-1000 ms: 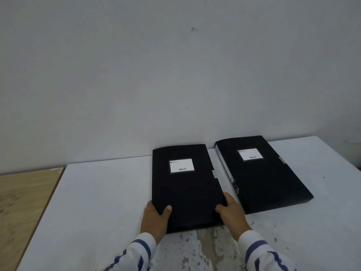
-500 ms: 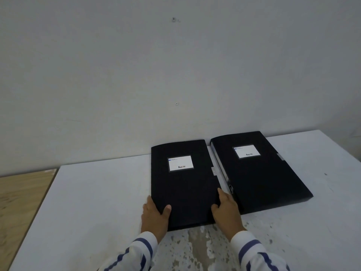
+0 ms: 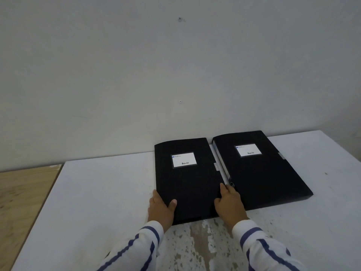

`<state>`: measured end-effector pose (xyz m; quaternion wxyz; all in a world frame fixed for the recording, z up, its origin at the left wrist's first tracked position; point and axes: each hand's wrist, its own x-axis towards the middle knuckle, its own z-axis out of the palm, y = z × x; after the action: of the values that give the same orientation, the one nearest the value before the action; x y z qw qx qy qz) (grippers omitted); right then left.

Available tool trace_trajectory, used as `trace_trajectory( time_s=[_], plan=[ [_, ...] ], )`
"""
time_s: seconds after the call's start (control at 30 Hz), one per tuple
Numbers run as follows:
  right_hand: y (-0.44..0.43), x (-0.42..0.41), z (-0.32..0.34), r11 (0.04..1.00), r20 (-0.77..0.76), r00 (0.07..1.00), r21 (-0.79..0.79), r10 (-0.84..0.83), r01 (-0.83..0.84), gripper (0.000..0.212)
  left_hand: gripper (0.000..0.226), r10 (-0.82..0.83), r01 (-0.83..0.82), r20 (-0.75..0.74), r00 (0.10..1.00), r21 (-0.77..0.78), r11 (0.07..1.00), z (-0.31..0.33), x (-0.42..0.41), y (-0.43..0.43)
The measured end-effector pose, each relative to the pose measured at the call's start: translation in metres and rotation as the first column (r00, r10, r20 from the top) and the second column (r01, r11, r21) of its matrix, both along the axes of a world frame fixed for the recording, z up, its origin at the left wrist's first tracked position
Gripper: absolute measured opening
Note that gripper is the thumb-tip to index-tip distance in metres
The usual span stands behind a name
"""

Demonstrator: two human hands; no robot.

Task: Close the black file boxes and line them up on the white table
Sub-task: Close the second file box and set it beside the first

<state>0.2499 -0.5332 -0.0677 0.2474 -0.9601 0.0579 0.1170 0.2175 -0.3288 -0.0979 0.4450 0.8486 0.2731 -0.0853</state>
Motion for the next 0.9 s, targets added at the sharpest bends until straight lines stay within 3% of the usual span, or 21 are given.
trace_trajectory(
  time_s=[0.27,0.7,0.9],
  plan=[
    [0.017,-0.019,0.004,0.976,0.103,0.988,-0.197,0.117,-0.095,0.05,0.078,-0.082,0.081,0.021,0.996,0.054,0.995,0.02,-0.001,0.005],
    [0.14,-0.071,0.044,0.939,0.106,0.934,-0.084,0.341,-0.334,0.05,0.068,-0.25,0.245,-0.011,0.968,0.245,0.938,0.058,-0.066,0.087],
    [0.231,-0.128,0.056,0.898,0.182,0.88,-0.08,0.44,-0.432,0.046,0.059,-0.196,0.18,0.028,0.98,0.29,0.94,0.077,-0.135,0.168]
  ],
)
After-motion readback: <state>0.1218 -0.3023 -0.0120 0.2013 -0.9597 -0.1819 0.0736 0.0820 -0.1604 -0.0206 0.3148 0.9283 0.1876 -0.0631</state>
